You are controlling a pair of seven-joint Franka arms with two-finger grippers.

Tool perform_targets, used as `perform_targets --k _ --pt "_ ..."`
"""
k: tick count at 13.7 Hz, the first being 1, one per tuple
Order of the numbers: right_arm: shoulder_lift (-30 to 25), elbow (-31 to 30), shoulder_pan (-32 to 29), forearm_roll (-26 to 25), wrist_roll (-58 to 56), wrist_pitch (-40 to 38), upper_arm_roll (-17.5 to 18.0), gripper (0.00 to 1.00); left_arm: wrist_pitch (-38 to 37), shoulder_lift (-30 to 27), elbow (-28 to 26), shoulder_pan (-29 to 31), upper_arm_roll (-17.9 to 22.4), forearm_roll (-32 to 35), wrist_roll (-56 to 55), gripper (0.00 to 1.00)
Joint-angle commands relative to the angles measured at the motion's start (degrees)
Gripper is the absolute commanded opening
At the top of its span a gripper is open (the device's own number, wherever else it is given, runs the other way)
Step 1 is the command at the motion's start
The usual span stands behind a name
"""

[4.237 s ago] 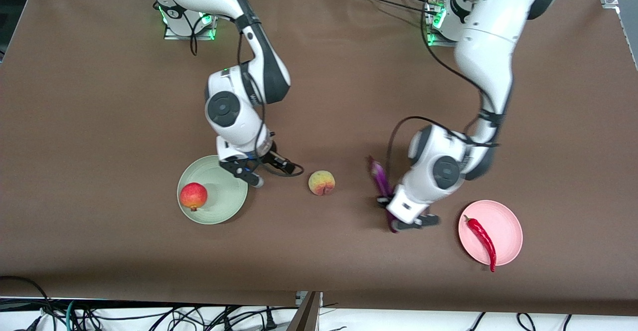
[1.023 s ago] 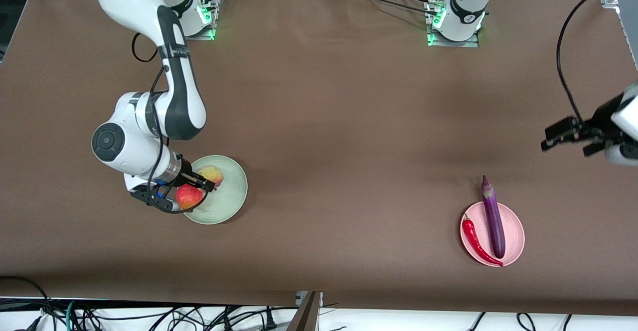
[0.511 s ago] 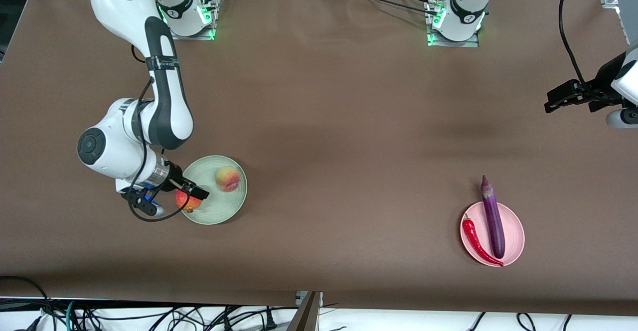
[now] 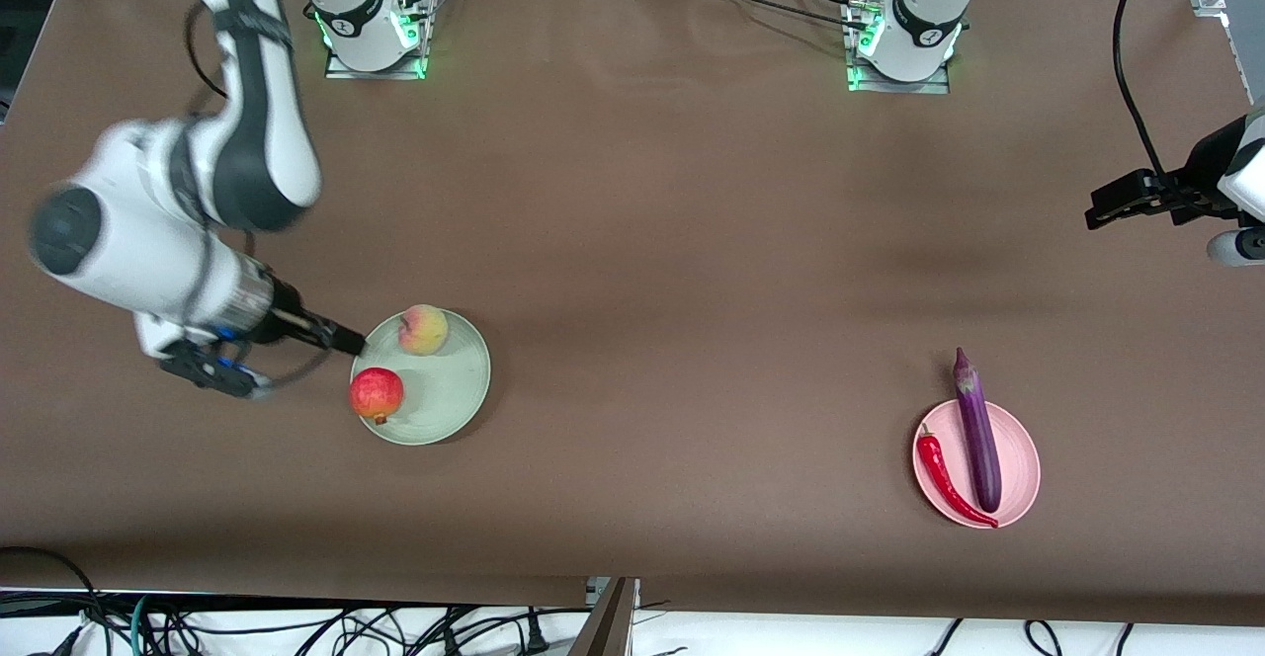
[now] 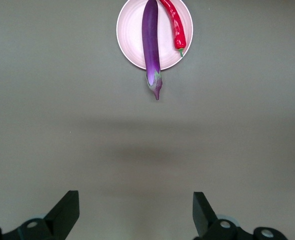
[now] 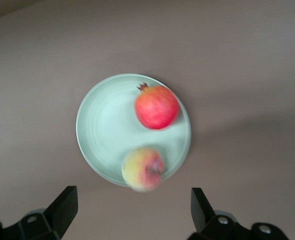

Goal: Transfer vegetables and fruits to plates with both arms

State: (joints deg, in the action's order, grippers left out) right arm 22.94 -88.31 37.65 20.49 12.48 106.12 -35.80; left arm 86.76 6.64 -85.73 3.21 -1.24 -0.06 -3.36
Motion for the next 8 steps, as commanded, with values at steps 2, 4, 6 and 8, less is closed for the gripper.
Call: perform_targets --k 2,4,6,8 --pt "-15.97 -2.65 0.40 -9.91 -5.01 -10.75 -1.47 1.00 -0.19 0.21 0.74 -0.48 -0.60 0.32 -0.60 1.00" --pt "-20.11 -3.36 -0.64 -14.24 -5.18 -11.38 1.59 1.00 -0.28 0.56 1.27 -0.74 -0.78 0.32 -0.69 1.00" --pt "-21.18 -2.92 -12.79 -15.83 -6.06 -13.74 13.39 1.00 -0.28 0.65 1.36 -0.40 -0.78 0.32 -0.60 1.00" --pt "-22.15 -2.66 -24.61 -16.10 -8.26 -13.84 25.47 1.00 -0.28 0.74 1.44 -0.13 -0.69 0.32 -0.60 1.00"
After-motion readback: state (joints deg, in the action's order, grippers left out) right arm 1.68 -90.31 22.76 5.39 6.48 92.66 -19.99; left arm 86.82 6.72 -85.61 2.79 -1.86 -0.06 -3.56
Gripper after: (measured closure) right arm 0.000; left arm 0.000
